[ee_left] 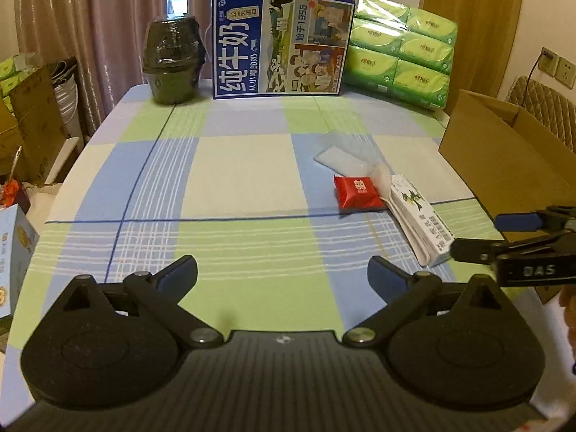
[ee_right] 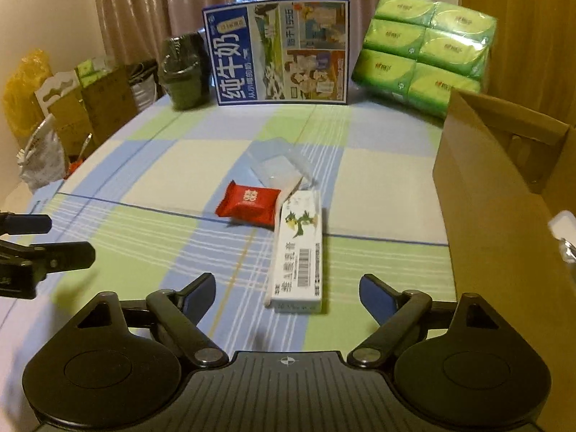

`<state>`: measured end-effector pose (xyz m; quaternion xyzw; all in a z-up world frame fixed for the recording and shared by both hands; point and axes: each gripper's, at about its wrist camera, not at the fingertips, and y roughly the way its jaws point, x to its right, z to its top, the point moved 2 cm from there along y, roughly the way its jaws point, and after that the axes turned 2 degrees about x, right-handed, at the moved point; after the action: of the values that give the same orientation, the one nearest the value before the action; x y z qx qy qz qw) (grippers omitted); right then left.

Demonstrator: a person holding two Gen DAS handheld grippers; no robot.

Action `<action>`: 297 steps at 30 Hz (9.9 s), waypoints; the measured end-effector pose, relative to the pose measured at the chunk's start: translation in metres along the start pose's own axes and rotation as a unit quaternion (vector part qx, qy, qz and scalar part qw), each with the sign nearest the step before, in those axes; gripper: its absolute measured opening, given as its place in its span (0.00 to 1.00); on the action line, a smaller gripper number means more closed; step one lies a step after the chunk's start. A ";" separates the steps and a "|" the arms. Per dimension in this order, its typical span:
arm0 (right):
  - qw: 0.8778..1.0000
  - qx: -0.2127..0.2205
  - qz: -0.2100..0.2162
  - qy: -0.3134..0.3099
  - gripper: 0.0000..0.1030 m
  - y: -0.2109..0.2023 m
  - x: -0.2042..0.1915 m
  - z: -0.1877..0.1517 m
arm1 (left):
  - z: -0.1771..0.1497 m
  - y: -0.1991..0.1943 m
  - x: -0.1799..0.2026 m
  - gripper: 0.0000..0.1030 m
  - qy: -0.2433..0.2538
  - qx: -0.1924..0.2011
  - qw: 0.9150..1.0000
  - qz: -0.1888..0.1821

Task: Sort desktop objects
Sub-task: 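Move both tools back from the cardboard box toward the table, then grasp the white ointment tube box with the right tool, then grasp the white plastic spoon with the left tool while the right tool holds the tube box, then lift the spoon with the left tool while the right tool lifts the tube box, then carry both items over the cardboard box and open both tools to drop them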

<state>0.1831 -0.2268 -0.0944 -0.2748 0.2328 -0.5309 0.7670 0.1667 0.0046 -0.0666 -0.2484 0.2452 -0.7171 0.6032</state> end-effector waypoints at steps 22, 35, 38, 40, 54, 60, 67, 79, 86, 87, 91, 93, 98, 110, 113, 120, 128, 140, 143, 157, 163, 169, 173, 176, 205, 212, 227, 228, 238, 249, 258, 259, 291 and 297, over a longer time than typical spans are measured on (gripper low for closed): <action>0.999 -0.031 -0.014 -0.005 0.56 0.067 0.010 0.003 | 0.004 0.031 0.004 0.96 0.004 -0.018 0.999 -0.031; 0.999 -0.046 -0.019 -0.002 0.40 0.065 0.007 -0.003 | 0.001 0.034 0.003 0.96 0.003 -0.025 0.999 -0.026; 0.998 -0.055 -0.012 -0.003 0.40 0.056 0.000 -0.010 | 0.001 0.032 0.001 0.96 0.003 -0.025 0.999 -0.025; 0.998 -0.061 -0.004 -0.003 0.40 0.050 -0.008 -0.015 | 0.001 0.029 0.000 0.96 0.005 -0.026 0.999 -0.023; 0.996 -0.065 0.056 -0.028 0.43 0.026 -0.083 -0.042 | -0.013 0.006 -0.027 0.96 -0.007 -0.033 0.999 -0.004; 0.997 -0.057 0.045 -0.015 0.43 0.017 -0.072 -0.044 | -0.017 0.010 -0.033 0.96 -0.008 -0.044 0.999 -0.002; 0.998 -0.040 0.042 -0.005 0.43 0.002 -0.065 -0.042 | -0.019 0.013 -0.023 0.96 0.012 -0.050 0.999 -0.005; 0.997 -0.062 0.028 -0.048 0.38 0.022 -0.061 -0.045 | -0.026 0.022 -0.019 0.96 0.007 -0.068 0.998 -0.013; 0.998 -0.059 -0.035 -0.001 0.35 0.021 -0.026 -0.039 | -0.027 0.033 -0.004 0.94 -0.007 -0.069 0.997 -0.029; 0.998 -0.061 -0.032 0.003 0.35 0.021 -0.023 -0.038 | -0.027 0.034 -0.001 0.93 -0.011 -0.067 0.997 -0.033; 0.998 -0.063 -0.019 -0.001 0.35 0.019 -0.013 -0.034 | -0.028 0.043 0.013 0.88 -0.032 -0.070 0.996 -0.053; 0.998 -0.067 -0.014 -0.002 0.35 0.020 -0.009 -0.033 | -0.029 0.047 0.023 0.81 -0.019 -0.073 0.996 -0.050; 0.998 -0.069 -0.009 -0.002 0.35 0.020 -0.007 -0.037 | -0.040 0.054 0.040 0.60 0.040 -0.090 0.995 -0.034; 0.998 -0.059 0.016 -0.006 0.35 0.019 -0.027 -0.033 | -0.049 0.036 0.016 0.17 0.060 -0.094 0.994 -0.022; 0.998 -0.052 0.013 -0.010 0.35 0.020 -0.028 -0.032 | -0.046 0.039 0.017 0.35 0.063 -0.082 0.994 -0.025; 0.999 -0.052 0.002 -0.013 0.46 0.024 -0.023 -0.034 | -0.036 0.058 0.024 0.35 0.079 -0.047 0.995 -0.036; 0.999 -0.044 0.003 -0.023 0.46 0.028 -0.023 -0.033 | -0.033 0.073 0.025 0.35 0.076 -0.025 0.996 -0.043; 0.999 -0.042 0.007 -0.023 0.46 0.035 -0.023 -0.031 | -0.033 0.079 0.032 0.35 0.094 -0.015 0.995 -0.041; 0.999 -0.039 0.008 -0.024 0.46 0.034 -0.024 -0.030 | -0.033 0.079 0.031 0.30 0.091 -0.015 0.995 -0.044; 0.999 -0.033 0.012 -0.029 0.46 0.045 -0.022 -0.025 | -0.029 0.075 0.030 0.26 0.077 -0.029 0.996 -0.041; 0.999 -0.029 0.009 -0.041 0.46 0.052 -0.026 -0.023 | -0.027 0.074 0.030 0.26 0.073 -0.027 0.996 -0.044; 0.998 -0.040 0.012 -0.044 0.35 0.051 -0.029 -0.020 | -0.028 0.075 0.028 0.26 0.065 -0.032 0.996 -0.044; 0.999 -0.005 0.010 -0.041 0.34 0.036 -0.031 -0.013 | -0.023 0.069 0.027 0.26 0.058 -0.026 0.997 -0.043; 0.999 0.024 0.010 -0.032 0.34 0.024 -0.032 -0.005 | -0.018 0.062 0.029 0.26 0.054 -0.018 0.997 -0.045; 1.000 0.004 0.015 0.003 0.34 0.029 -0.024 -0.005 | -0.032 0.078 0.028 0.26 0.049 -0.021 0.998 -0.032; 1.000 0.005 0.017 0.005 0.34 0.028 -0.025 -0.006 | -0.035 0.078 0.034 0.30 0.078 -0.003 0.997 -0.006; 1.000 0.020 0.021 0.006 0.34 0.023 -0.029 -0.001 | -0.023 0.069 0.040 0.26 0.077 0.010 0.997 -0.011; 0.999 0.024 0.022 0.006 0.34 0.021 -0.030 0.000 | -0.020 0.064 0.041 0.26 0.076 0.015 0.997 -0.014; 0.999 0.041 0.013 0.002 0.34 0.001 -0.034 0.001 | -0.002 0.034 0.040 0.26 0.053 0.029 0.998 -0.027; 0.998 0.063 -0.001 0.002 0.34 -0.054 -0.032 -0.007 | 0.000 -0.004 0.053 0.26 0.024 0.026 0.999 -0.028; 0.996 0.089 -0.017 0.015 0.34 -0.115 -0.015 -0.005 | -0.001 -0.049 0.080 0.26 0.019 0.033 0.998 -0.040; 0.995 0.094 -0.019 0.015 0.34 -0.124 -0.013 -0.003 | 0.001 -0.055 0.085 0.26 0.021 0.036 0.998 -0.043; 0.980 0.131 -0.125 0.080 0.34 -0.257 0.197 0.018 | 0.111 -0.074 0.331 0.26 0.036 0.056 0.977 -0.203; 0.981 0.121 -0.124 0.086 0.35 -0.229 0.227 0.023 | 0.120 -0.034 0.349 0.26 0.011 0.044 0.976 -0.214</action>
<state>0.1153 -0.5020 0.0609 -0.1603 0.1963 -0.6674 0.7002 0.1678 -0.3411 0.0670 -0.2603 0.1610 -0.8426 0.4431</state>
